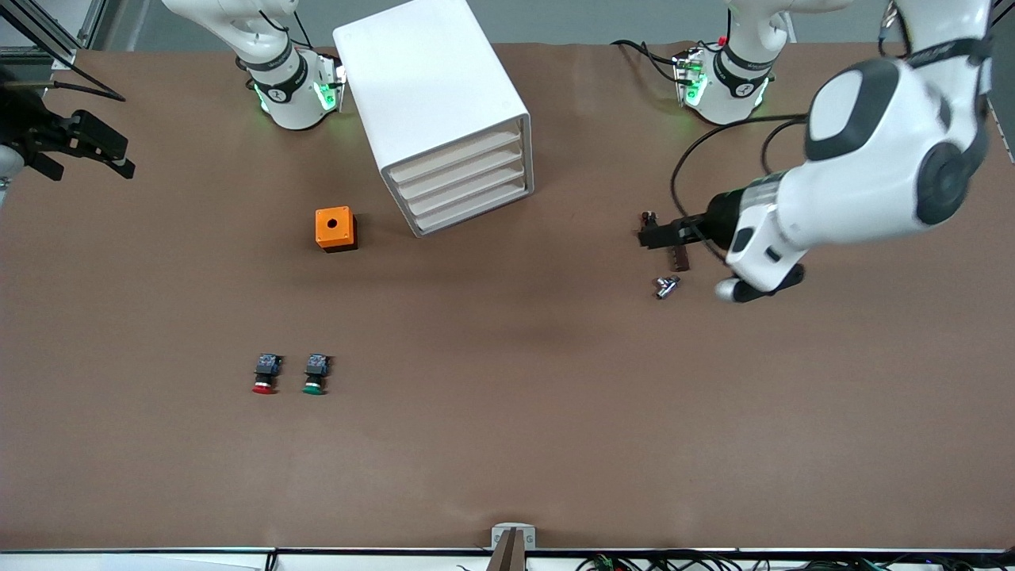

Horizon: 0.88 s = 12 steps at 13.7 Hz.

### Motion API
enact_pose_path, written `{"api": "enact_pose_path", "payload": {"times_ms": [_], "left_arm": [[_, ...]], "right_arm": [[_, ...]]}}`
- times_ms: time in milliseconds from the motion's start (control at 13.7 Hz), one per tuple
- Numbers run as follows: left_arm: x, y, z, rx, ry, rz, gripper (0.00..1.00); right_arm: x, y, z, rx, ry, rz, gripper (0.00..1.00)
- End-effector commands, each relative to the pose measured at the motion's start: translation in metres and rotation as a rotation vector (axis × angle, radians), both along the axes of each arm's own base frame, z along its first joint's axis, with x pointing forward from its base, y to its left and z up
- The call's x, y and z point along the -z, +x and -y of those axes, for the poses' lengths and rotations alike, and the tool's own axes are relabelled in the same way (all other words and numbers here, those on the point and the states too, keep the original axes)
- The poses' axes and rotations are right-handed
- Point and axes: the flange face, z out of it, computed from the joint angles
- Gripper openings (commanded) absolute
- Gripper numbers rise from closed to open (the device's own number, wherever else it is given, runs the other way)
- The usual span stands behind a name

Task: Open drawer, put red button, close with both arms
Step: 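Reach the left gripper to the lowest drawer handle of the white cabinet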

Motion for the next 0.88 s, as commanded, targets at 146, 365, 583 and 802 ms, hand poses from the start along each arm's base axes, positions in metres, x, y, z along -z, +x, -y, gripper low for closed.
{"api": "enact_pose_path", "payload": {"times_ms": [146,365,583,802], "left_arm": [[0.021,0.005,0.04,-0.13,-0.058,-0.173,1.0],[0.041,0.004,0.07,-0.271,-0.075,-0.363,1.0],[0.073,-0.002,0.105,-0.393,0.0,-0.549,1.0],[0.104,-0.018,0.139,-0.499,0.138,-0.697,1.0]], "right_arm": [[-0.003,-0.006,0.001,0.007,-0.017,0.009,1.0],[-0.002,-0.006,0.002,0.01,-0.01,0.007,1.0],[-0.002,-0.006,0.002,0.01,-0.007,0.007,1.0],[-0.002,-0.006,0.002,0.01,-0.006,0.006,1.0]]}}
